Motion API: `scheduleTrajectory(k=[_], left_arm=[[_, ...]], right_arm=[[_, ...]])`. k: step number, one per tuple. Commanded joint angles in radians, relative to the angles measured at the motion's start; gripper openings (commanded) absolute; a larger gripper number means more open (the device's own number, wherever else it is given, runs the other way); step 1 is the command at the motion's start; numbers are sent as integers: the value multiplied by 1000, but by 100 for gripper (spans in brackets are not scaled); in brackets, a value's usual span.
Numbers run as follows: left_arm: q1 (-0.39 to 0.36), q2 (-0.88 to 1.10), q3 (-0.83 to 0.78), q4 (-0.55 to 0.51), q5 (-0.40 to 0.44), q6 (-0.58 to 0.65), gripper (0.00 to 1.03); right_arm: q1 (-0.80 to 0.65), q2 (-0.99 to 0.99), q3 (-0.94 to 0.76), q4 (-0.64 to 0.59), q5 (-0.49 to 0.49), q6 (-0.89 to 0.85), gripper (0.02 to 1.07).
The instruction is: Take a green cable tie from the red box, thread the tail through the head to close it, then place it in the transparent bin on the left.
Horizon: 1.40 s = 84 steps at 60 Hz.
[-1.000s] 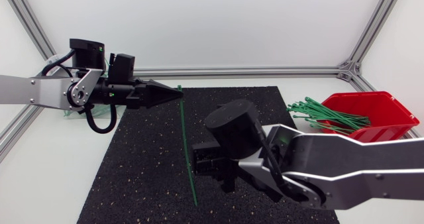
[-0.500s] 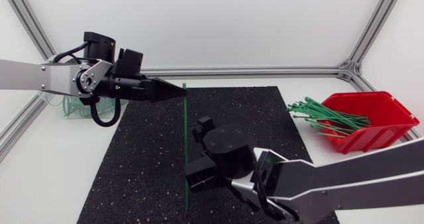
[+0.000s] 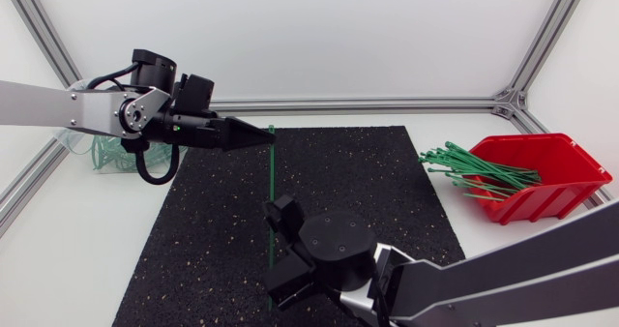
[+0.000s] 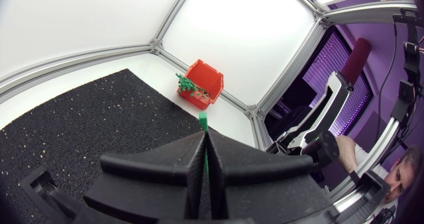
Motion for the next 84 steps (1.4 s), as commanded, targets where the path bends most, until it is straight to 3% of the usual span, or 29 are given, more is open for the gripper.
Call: scheduleTrajectory(k=[1,7,11,25,29,35,41,44,47,60,84], left_arm=[[2,19,29,-20,15,35,3],[8,19,30,-20,15,40,3],[11,19,30,-21,18,41,3],[21,19,27,-32,29,52,3],[21,19,27,-40,29,60,3],[19,19,27,-40,29,63,3],[21,21,30,-41,29,63,3],[21,23,30,-40,29,64,3],[21,27,30,-40,29,64,3],[16,39,42,-43,32,67,3],[1,41,64,-66,35,67,3]], right_arm=[[1,18,-21,17,-9,-65,85],[-11,18,-20,22,-23,-96,85],[-19,35,-35,125,-43,-162,87],[-45,21,-32,149,-83,-145,91],[-45,22,-34,154,-83,-143,100],[-45,21,-38,157,-111,-137,102],[-54,29,-54,155,-154,-142,102],[-59,30,-64,155,-167,-150,95],[-62,25,-71,152,-189,-156,102],[-89,4,-69,152,-290,-246,102],[-114,32,-21,142,-296,-423,102]])
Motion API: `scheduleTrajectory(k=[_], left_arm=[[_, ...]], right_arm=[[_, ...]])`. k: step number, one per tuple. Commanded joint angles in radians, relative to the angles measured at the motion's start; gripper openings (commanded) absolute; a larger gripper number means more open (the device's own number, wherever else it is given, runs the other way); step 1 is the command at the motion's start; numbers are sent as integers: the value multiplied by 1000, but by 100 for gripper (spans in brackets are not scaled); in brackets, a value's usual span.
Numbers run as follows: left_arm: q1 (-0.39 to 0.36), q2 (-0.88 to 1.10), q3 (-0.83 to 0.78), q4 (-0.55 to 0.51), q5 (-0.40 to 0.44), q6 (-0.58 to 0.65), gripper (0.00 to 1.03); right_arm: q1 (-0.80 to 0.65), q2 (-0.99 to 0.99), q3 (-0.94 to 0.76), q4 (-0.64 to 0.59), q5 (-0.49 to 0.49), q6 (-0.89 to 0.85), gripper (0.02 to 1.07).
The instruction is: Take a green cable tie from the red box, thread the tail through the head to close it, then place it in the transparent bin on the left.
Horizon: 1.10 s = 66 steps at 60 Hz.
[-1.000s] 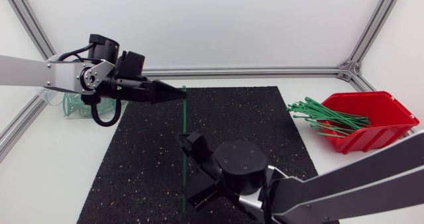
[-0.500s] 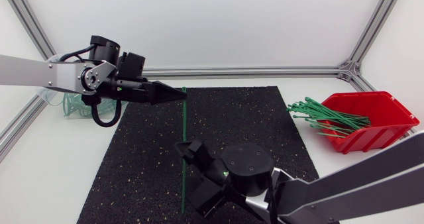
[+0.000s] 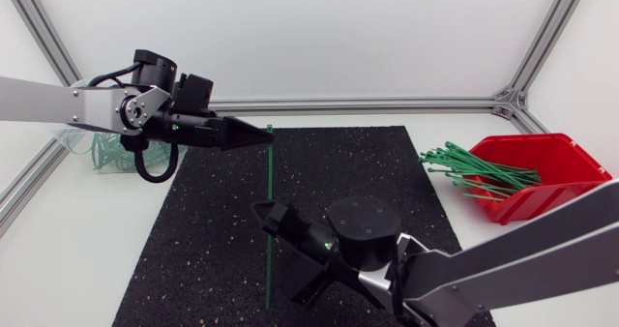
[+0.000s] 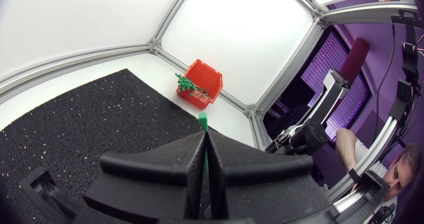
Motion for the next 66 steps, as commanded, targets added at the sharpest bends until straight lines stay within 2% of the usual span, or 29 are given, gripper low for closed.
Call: scheduleTrajectory(k=[1,28,31,41,59,66], left_arm=[[-10,21,36,-14,15,23,3],[-31,32,82,-57,13,22,3],[-34,33,90,-65,13,22,3],[-36,33,92,-70,13,22,3],[-43,33,85,-73,12,22,3],[-45,33,81,-73,12,23,3]], right_arm=[[-10,21,18,2,-4,-78,102],[-28,-10,-31,0,-29,-126,102],[-25,-25,-58,0,-70,-167,102],[-30,-25,-94,-1,-84,-209,102],[-10,-25,-137,2,-90,-201,102],[9,-28,-137,2,-81,-133,102]])
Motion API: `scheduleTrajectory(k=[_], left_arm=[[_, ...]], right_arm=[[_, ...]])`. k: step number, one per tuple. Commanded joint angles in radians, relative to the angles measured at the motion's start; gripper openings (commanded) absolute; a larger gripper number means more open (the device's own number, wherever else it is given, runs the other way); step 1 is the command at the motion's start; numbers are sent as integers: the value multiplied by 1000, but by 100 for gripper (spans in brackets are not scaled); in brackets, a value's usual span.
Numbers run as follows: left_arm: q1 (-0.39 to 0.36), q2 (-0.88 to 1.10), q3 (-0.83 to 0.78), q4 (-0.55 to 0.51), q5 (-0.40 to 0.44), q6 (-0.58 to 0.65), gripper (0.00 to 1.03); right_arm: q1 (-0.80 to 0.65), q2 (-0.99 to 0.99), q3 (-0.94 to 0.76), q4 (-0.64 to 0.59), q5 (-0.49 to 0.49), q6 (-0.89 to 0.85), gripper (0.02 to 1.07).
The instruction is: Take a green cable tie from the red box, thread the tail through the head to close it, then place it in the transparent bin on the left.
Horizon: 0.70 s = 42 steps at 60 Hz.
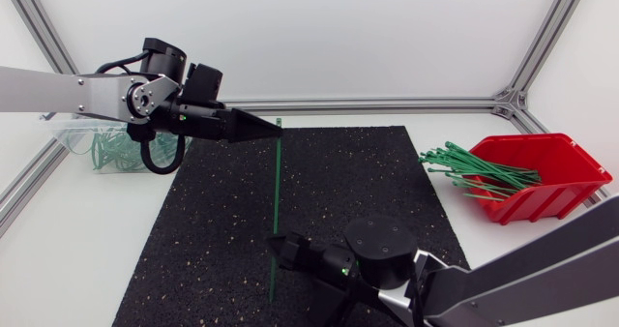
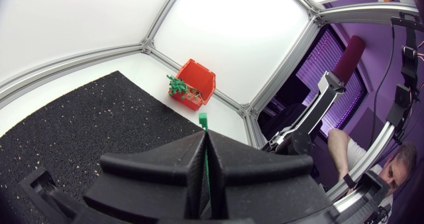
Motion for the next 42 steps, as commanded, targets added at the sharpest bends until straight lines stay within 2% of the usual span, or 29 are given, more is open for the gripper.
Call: scheduleTrajectory(k=[1,18,24,42], left_arm=[[-7,27,14,-8,12,23,3],[-15,31,15,-9,12,22,3],[-16,36,15,-9,12,23,3],[-21,45,24,-16,12,22,3]], right_arm=[[24,-15,-16,4,11,54,102],[78,12,-22,10,39,197,102],[89,22,-14,11,45,239,98],[95,57,-7,13,19,275,96]])
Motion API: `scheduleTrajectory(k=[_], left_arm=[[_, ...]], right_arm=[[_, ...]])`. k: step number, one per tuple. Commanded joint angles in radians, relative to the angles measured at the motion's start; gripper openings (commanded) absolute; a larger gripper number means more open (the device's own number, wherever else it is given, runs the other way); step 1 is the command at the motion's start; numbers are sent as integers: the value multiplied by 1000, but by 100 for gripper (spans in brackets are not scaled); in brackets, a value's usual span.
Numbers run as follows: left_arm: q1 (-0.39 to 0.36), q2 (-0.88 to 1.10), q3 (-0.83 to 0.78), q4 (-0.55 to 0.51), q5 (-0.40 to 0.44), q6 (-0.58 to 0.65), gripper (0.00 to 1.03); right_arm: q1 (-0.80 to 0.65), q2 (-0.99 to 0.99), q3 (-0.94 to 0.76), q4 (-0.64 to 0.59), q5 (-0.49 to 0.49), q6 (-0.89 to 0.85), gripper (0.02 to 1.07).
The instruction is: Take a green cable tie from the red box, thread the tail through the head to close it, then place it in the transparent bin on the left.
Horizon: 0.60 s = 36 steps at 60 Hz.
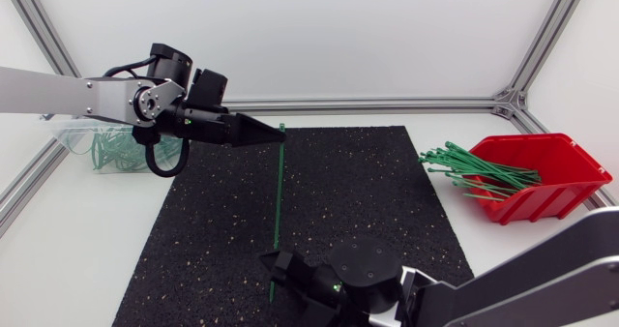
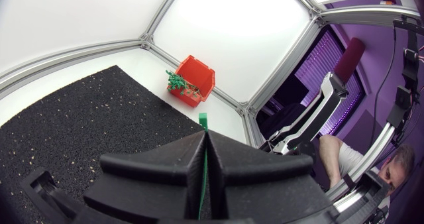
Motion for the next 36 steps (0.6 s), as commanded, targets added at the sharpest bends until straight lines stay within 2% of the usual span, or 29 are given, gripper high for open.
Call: scheduleTrajectory(k=[1,13,18,22,36], left_arm=[[-9,25,24,-8,12,22,3],[-24,27,24,-16,12,23,3],[-29,27,24,-19,12,23,3],[-29,27,24,-20,12,23,3],[-22,13,31,-36,12,23,3]], right_arm=[[3,13,-5,9,-9,17,96],[-8,24,18,4,-37,11,95],[-8,29,31,4,-41,10,86],[-10,40,41,4,-46,4,84],[-62,32,44,-2,-55,-24,84]])
